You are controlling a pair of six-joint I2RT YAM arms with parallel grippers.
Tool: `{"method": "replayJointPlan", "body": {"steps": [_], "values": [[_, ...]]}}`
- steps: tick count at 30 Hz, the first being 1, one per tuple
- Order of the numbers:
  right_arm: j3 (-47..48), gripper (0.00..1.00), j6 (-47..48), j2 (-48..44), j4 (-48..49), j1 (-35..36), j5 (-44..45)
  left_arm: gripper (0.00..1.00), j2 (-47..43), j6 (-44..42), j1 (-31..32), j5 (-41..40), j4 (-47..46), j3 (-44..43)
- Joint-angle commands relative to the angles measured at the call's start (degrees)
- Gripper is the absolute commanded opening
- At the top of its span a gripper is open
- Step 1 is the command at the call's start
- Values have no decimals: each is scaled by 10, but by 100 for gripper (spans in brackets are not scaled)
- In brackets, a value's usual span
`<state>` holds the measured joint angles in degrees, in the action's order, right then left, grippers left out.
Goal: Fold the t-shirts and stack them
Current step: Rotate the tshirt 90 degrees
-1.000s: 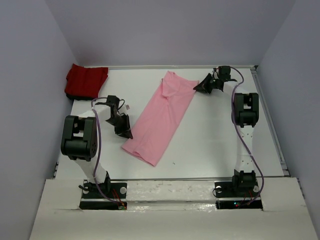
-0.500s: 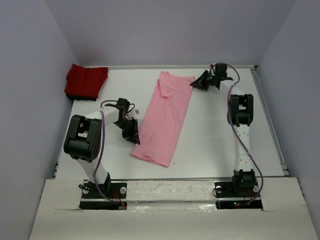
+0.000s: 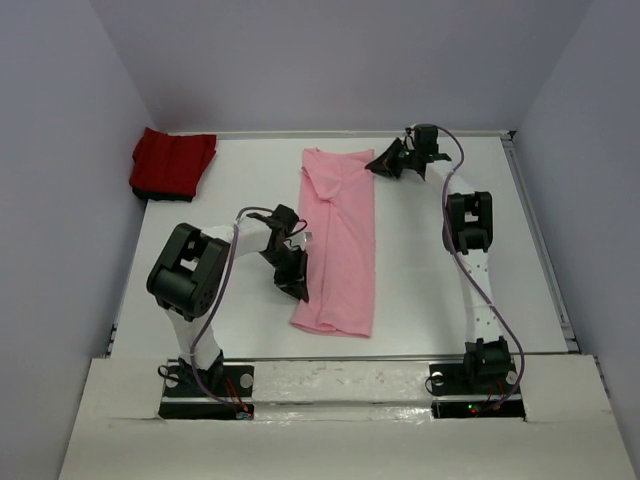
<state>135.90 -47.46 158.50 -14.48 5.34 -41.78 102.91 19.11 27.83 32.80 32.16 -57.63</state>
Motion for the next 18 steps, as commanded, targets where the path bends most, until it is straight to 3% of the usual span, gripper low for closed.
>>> {"method": "replayJointPlan", "body": {"steps": [1,18], "values": [[42,0,-25,18,21,19,-4,19,3,19,14,22,-2,-21],[55,0,-42,24,48,26,6,19,12,36,57,39,-18,-23]]}}
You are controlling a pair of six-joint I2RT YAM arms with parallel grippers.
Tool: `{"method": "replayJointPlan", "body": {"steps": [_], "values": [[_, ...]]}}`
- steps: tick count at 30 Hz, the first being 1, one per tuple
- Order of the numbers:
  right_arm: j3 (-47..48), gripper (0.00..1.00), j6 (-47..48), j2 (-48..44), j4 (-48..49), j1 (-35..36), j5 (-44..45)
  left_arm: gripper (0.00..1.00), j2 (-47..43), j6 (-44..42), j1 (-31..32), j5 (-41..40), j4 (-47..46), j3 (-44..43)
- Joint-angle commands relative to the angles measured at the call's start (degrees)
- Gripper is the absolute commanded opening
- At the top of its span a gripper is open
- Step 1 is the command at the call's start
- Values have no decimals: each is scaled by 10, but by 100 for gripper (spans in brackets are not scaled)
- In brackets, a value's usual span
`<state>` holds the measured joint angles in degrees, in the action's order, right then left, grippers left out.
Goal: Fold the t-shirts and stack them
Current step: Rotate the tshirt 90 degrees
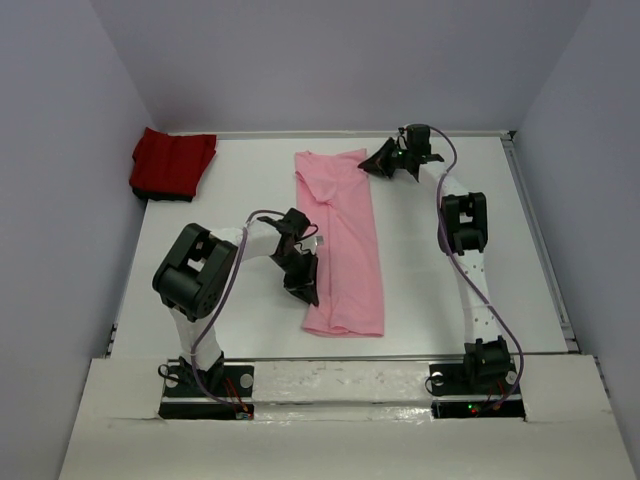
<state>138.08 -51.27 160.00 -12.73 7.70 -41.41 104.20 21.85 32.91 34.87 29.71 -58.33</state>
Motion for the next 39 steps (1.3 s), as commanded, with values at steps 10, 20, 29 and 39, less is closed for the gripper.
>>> {"method": "replayJointPlan", "body": {"steps": [10,20,29,39], "values": [[55,0,-9,27,41,2,8,19,-15,14,13,20,9,1],[63,0,-8,38,54,-3,10,19,-31,20,17,20,9,16],[65,51,6,31,61,-14,4,19,-37,24,19,14,10,26],[13,55,39,-12,58,-30,-5,22,-37,25,19,5,17,22]]}}
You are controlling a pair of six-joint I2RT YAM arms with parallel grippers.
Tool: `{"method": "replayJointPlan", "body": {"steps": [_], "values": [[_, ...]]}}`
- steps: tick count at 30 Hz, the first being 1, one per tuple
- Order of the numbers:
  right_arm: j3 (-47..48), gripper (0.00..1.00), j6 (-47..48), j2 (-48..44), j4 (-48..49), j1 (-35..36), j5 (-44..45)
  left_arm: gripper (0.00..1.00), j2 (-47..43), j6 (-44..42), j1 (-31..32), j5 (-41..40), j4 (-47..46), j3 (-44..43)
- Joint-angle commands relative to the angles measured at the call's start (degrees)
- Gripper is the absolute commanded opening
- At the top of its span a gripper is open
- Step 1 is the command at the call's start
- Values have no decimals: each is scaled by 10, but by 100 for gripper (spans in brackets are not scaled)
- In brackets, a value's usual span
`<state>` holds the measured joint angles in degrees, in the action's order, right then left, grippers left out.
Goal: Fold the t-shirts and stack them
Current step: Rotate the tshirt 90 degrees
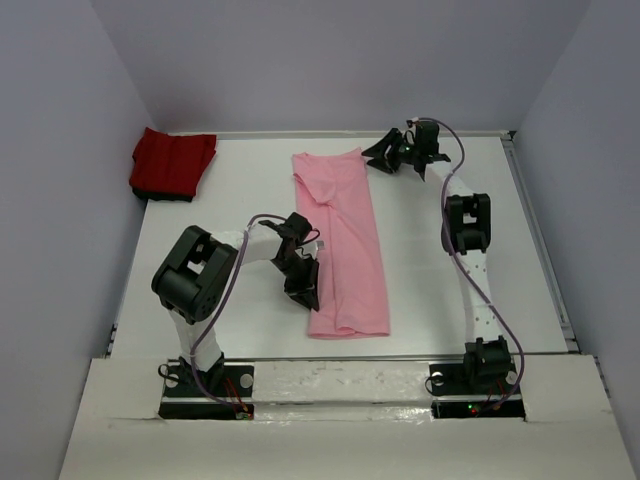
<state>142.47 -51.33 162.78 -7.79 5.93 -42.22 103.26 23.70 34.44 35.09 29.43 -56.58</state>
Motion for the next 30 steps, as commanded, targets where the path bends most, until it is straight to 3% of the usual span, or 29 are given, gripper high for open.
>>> {"method": "replayJointPlan", "body": {"steps": [1,5,7,8,10,13,15,16,19,23,30], "values": [[-40,55,45,-47,8,-20,4,22,-26,6,3,2,20,3],[-88,55,41,-86,1,-50,-25,30,-18,4,3,-2,24,-4],[-132,55,50,-106,-10,-58,-42,45,-15,2,3,-5,29,-13],[-150,56,60,-138,-25,-58,-43,63,-14,2,3,-12,32,-20],[-206,56,98,-170,-49,-58,-40,78,-14,4,4,-21,36,-27],[-273,56,128,-238,-90,-58,-46,81,-17,8,4,-37,34,-42],[-402,56,135,-300,-97,-58,-56,82,-12,14,3,-37,30,-48],[-403,56,137,-322,-97,-58,-56,82,-11,18,3,-37,30,-49],[-569,56,149,-410,-100,-58,-72,82,-15,32,3,-29,17,-43],[-690,57,171,-495,-133,-64,-90,83,-36,43,3,-34,9,-21],[-797,57,224,-607,-222,-64,-86,84,-110,78,0,-41,6,44]]}}
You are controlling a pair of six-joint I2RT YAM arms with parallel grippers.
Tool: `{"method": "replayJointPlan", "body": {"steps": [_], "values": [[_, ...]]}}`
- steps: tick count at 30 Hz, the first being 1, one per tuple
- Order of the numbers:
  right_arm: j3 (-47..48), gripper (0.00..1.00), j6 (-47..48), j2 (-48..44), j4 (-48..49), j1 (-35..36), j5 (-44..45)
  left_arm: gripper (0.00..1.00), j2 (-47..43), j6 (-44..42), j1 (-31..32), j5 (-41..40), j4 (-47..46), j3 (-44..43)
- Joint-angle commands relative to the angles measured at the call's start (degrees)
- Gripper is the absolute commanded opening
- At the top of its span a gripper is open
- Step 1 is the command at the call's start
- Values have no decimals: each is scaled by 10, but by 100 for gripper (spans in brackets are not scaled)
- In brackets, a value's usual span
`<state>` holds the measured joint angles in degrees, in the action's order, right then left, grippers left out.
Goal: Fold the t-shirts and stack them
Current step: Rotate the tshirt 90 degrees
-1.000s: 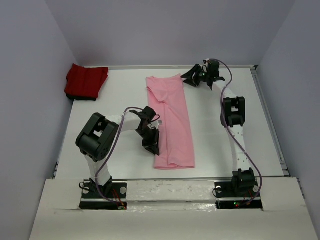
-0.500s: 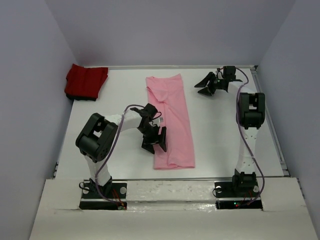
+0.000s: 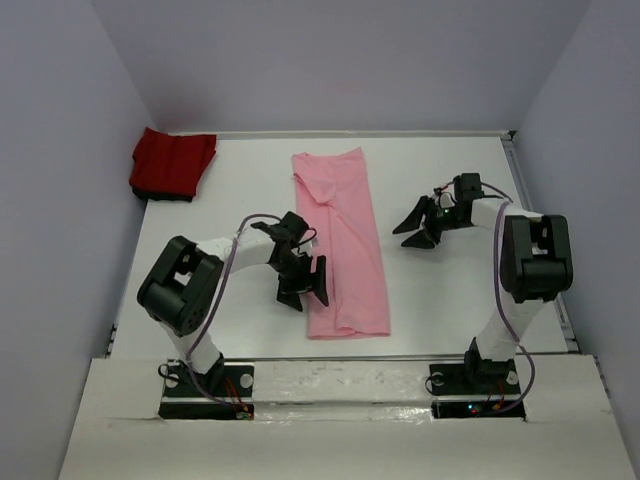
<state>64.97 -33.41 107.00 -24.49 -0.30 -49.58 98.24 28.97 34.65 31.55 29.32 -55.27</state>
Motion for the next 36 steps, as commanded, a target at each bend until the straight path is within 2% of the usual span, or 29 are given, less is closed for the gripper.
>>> {"method": "replayJointPlan", "body": {"steps": [1,6,11,16,21,25,28,31,32,36], "values": [[-33,57,66,-71,-90,-1,-4,84,-73,30,-3,-3,3,56],[-62,57,130,-157,-206,-1,41,84,-162,64,-4,-1,-6,121],[-155,57,144,-250,-242,-1,78,85,-215,67,-4,-7,-1,146],[-180,57,148,-306,-252,12,89,85,-226,71,-4,4,-18,172],[-211,56,114,-321,-240,81,121,84,-195,68,-4,6,-28,176],[-214,56,103,-313,-221,81,128,84,-182,64,-4,-13,-28,156],[-199,57,90,-274,-185,81,129,85,-162,55,-9,-60,-23,130],[-156,58,71,-225,-137,81,79,85,-146,58,-61,-48,-53,121],[-141,58,64,-194,-125,81,73,85,-151,63,-110,-40,-67,125],[-50,57,55,-111,-83,71,65,85,-136,56,-200,-46,-95,97]]}}
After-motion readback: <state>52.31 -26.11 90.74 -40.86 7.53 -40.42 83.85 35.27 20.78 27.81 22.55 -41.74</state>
